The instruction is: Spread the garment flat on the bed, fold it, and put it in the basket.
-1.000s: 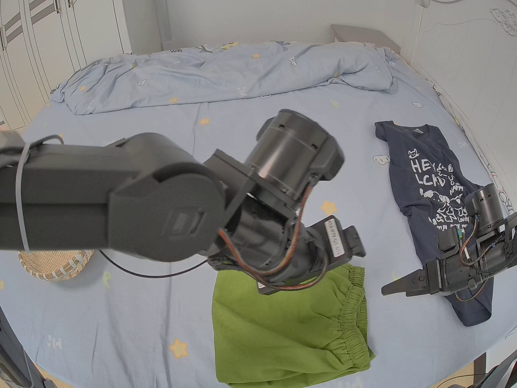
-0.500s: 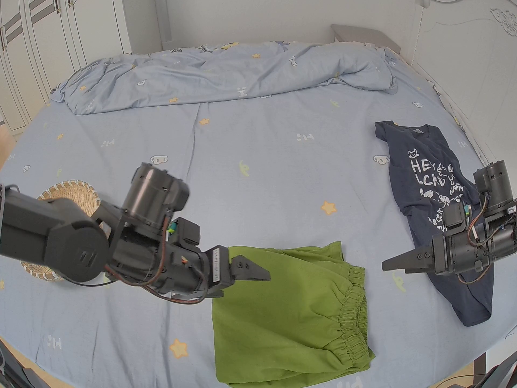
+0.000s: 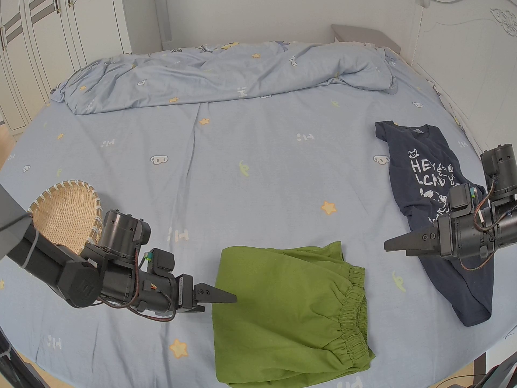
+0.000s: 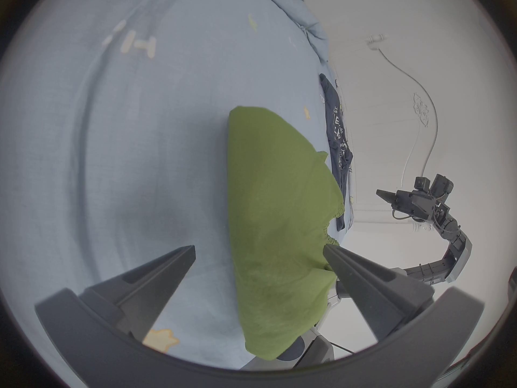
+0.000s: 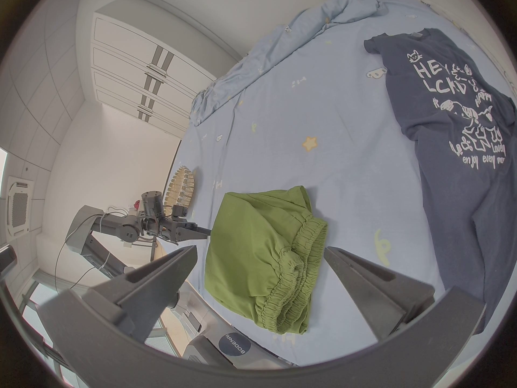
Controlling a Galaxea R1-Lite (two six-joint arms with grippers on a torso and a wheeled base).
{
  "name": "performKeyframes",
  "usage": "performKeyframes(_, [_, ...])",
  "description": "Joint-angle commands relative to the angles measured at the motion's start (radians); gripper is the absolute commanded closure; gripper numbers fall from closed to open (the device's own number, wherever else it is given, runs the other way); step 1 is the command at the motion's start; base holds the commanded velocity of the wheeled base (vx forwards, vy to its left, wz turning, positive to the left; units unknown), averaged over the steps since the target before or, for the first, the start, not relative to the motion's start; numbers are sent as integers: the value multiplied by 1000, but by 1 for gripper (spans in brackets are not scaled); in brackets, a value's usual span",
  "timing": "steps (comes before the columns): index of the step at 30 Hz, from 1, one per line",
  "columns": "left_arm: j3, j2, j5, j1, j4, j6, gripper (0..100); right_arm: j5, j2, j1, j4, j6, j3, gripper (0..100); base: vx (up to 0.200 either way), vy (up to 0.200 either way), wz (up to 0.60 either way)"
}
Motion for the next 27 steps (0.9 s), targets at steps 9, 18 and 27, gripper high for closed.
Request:
performKeyframes(9, [-27, 174, -4, -145, -154, -20, 0, 0, -7, 1, 0, 2, 3, 0, 0, 0, 0])
performKeyframes(18, [-27, 200, -4, -216, -282, -128, 0, 0, -4, 1, 0, 2, 3, 0, 0, 0, 0])
performKeyframes(27, [-12, 172, 4, -207, -283, -144, 100, 0, -2, -1, 0, 2, 3, 0, 0, 0, 0])
